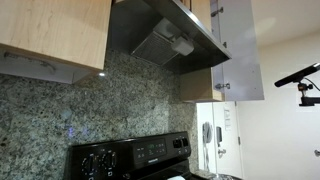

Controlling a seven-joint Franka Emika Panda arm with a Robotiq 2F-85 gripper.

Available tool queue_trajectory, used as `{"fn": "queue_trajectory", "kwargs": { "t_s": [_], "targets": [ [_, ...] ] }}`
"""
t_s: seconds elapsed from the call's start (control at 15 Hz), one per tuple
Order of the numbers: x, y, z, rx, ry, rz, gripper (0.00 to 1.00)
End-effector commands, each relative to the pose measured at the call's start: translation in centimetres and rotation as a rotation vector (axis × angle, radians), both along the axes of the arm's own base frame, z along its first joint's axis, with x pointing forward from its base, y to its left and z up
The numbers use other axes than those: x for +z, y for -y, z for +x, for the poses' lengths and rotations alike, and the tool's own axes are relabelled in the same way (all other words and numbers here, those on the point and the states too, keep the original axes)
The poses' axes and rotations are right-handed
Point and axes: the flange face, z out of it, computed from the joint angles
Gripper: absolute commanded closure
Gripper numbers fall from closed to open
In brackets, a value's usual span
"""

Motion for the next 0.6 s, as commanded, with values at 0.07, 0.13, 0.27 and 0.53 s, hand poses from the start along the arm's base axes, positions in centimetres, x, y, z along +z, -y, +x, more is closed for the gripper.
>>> {"fn": "queue_trajectory", "kwargs": {
  "t_s": [0.07, 0.13, 0.27, 0.53],
  "targets": [
    [-1.9, -0.4, -0.4, 0.019, -0.020, 0.023, 0.00],
    [-2.7, -1.1, -0.5, 0.042, -0.042, 0.021, 0.00],
    [-4.2, -2.7, -0.7, 0.124, -0.087, 0.047, 0.00],
    [-7.4, -5.8, -1.3, 0.329, -0.193, 0.163, 0.00]
  ]
}}
